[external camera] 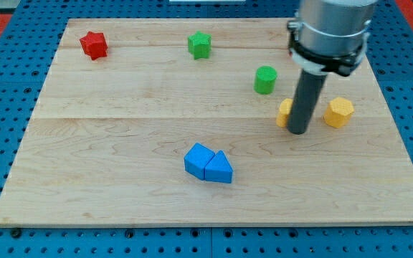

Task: Push the yellow heart closer to green circle

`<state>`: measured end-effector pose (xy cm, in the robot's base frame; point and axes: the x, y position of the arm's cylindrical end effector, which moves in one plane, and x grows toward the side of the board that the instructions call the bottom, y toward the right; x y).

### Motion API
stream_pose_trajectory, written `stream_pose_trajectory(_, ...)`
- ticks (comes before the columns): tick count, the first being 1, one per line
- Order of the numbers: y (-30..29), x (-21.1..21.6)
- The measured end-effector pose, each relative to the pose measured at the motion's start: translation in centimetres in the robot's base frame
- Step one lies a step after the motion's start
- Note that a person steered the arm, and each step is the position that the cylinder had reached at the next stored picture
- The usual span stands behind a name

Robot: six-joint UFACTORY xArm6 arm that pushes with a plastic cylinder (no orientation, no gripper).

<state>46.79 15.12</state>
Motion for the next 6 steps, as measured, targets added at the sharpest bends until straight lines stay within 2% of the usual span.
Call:
stream_pose_trajectory(1,3.9,0.0)
stream_pose_trajectory(2,5.1,0.5)
stream_pose_trajectory(3,-0.5,1.0)
stream_pose_trajectory(4,-3.8,-2.8)
stream_pose_trajectory(5,-3.8,-5.3)
stream_pose_trajectory(6,-4.0,-5.2)
